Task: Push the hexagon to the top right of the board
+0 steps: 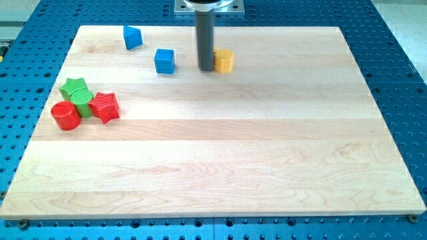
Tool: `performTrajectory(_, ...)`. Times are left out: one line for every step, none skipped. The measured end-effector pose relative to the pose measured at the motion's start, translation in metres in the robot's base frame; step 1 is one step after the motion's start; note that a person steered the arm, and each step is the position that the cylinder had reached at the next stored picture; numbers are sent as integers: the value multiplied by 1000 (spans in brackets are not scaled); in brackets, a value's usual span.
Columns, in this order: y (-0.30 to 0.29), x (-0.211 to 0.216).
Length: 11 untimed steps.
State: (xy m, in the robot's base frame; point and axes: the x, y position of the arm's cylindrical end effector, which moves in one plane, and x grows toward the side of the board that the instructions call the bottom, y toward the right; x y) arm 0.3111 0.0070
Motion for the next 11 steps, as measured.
performTrajectory(64,-12)
performTrajectory(71,-4)
performTrajectory(66,11)
performTrajectory(101,17)
performTrajectory(143,12)
performTrajectory(168,-7)
performTrajectory(203,-10)
performTrajectory(212,-23)
performTrajectory(218,-57)
performTrajectory(217,-42)
performTrajectory(138,-7)
